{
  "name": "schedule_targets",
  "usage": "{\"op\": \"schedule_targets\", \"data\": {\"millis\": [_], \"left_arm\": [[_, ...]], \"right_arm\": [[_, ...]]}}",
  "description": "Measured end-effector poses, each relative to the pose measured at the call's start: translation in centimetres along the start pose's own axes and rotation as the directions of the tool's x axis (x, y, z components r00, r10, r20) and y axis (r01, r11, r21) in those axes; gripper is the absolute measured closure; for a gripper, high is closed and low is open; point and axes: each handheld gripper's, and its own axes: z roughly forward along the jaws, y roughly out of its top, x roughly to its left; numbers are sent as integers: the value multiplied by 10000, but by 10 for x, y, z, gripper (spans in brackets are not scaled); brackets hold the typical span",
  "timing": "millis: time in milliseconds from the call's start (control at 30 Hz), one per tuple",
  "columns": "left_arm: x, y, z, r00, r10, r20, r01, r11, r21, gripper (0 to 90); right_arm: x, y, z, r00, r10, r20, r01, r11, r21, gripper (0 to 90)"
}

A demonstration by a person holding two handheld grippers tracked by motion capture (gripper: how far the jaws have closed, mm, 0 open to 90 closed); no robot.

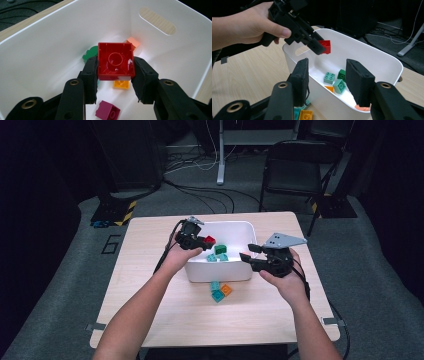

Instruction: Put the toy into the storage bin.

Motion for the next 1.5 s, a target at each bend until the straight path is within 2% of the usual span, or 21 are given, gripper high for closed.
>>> {"op": "schedule_targets", "data": {"millis": [133, 333, 433, 567, 700, 933, 1000, 1133, 1333, 1500], "left_arm": [[3, 6, 3, 9999, -138, -30, 138, 9999, -68, 583], [4, 14, 8, 10000, -64, -71, 64, 10000, 50, 583], [7, 19, 12, 9999, -149, 2, 149, 9999, 67, 583], [8, 25, 18, 10000, 66, 17, -66, 10000, 32, 583], [7, 30, 25, 10000, 95, -7, -95, 9999, 35, 583], [9, 34, 38, 9997, 218, -103, -214, 9991, 372, 583], [7, 36, 39, 9993, 366, -80, -362, 9984, 436, 583], [7, 37, 40, 9990, 423, -158, -414, 9977, 535, 582], [6, 37, 39, 9993, 284, -240, -266, 9970, 726, 569], [4, 36, 27, 9986, 432, -294, -418, 9979, 493, 536]], "right_arm": [[1, 0, 0, 10000, 37, 3, -37, 10000, 11, 529], [-1, 0, -1, 9998, 192, 52, -192, 9998, -83, 527], [-1, 0, -2, 9997, 249, 68, -248, 9997, -85, 527], [-1, 1, -2, 9997, 222, 50, -221, 9996, -152, 526], [-3, 1, -3, 9997, 246, 75, -243, 9992, -302, 518], [-4, 2, -7, 9990, 454, 18, -452, 9973, -573, 508], [-4, 2, -8, 9989, 456, -63, -458, 9972, -589, 505], [-2, 2, -6, 9990, 444, -76, -447, 9981, -428, 505], [-2, 2, -5, 9994, 342, -30, -343, 9988, -349, 505], [-3, 1, -5, 9989, 475, 20, -474, 9984, -322, 506]]}}
